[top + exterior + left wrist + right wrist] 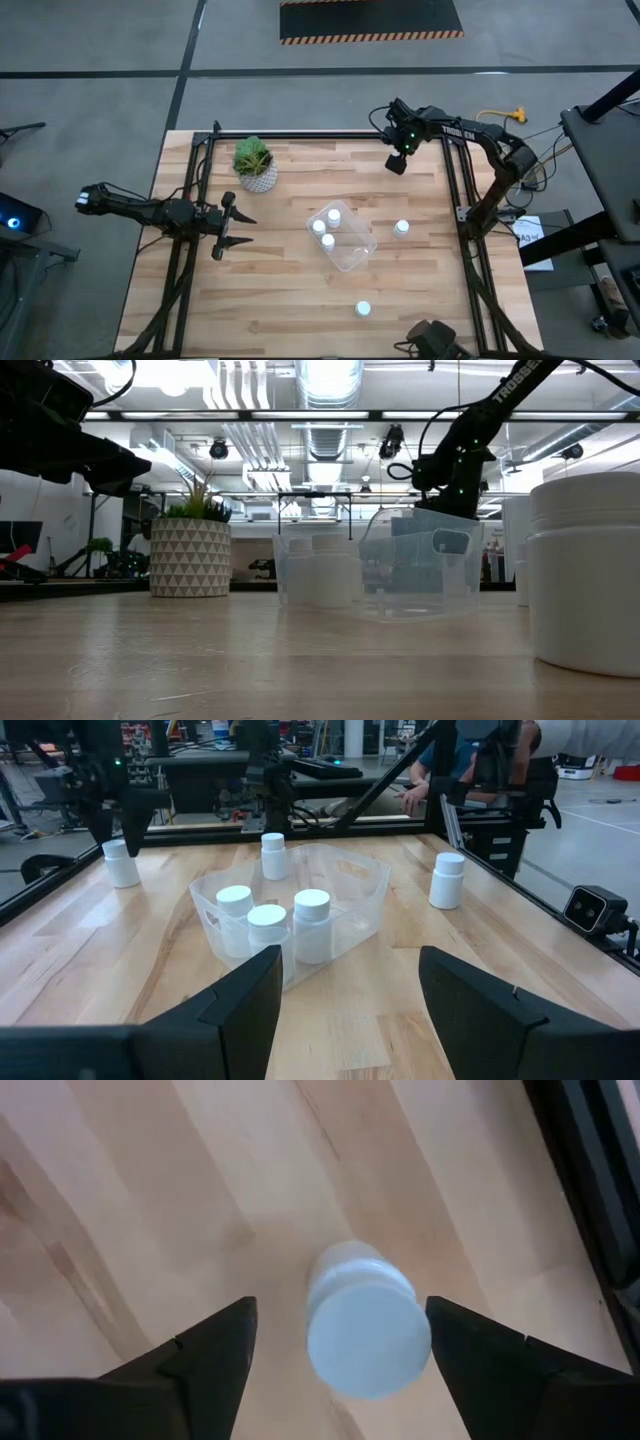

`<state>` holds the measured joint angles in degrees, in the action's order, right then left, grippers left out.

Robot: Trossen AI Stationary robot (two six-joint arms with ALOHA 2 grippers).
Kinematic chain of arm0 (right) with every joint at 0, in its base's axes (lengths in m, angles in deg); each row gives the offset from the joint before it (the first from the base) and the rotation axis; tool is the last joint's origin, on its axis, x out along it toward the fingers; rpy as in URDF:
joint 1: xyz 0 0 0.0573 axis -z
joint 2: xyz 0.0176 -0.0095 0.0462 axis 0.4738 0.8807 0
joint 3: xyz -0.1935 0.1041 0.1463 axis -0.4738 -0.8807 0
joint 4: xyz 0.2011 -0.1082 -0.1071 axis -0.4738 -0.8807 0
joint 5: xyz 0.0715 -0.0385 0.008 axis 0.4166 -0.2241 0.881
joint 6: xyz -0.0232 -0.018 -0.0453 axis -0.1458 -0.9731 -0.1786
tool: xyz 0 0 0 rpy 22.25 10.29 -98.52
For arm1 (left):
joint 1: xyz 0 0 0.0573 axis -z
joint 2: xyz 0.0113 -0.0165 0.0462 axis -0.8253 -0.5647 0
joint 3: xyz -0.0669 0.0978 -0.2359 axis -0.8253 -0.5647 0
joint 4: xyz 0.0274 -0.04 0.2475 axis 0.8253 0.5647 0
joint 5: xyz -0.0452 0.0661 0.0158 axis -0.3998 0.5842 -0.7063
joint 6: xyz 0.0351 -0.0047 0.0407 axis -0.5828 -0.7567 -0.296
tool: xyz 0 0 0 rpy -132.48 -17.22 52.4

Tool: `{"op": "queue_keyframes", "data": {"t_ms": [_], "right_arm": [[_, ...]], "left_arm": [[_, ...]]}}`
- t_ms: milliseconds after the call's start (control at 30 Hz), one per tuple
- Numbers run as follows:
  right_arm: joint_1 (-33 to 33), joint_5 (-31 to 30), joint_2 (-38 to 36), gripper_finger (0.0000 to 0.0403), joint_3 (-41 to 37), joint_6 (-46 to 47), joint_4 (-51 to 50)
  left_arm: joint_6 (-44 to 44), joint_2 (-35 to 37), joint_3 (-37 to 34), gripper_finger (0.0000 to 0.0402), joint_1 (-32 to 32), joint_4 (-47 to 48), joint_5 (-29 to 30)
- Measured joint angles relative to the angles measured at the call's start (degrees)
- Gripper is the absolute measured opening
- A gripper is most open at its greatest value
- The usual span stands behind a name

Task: Pick and place pill bottles into a basket
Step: Put the white medicine bottle in the transparent bin

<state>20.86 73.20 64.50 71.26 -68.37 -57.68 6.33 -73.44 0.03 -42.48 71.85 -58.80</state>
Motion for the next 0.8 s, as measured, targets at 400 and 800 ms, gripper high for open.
{"op": "queue_keyframes", "data": {"t_ms": [400,800], "right_arm": [[0.27,-5.12,0.0,0.0213,-0.05,0.48,0.76],[0.27,-4.95,-0.02,0.0145,-0.05,0.31,0.64]], "left_arm": [[0.02,0.0,0.0,0.0219,-0.01,-0.04,0.0],[0.02,0.0,0.0,0.0219,-0.01,-0.04,0.0]]}}
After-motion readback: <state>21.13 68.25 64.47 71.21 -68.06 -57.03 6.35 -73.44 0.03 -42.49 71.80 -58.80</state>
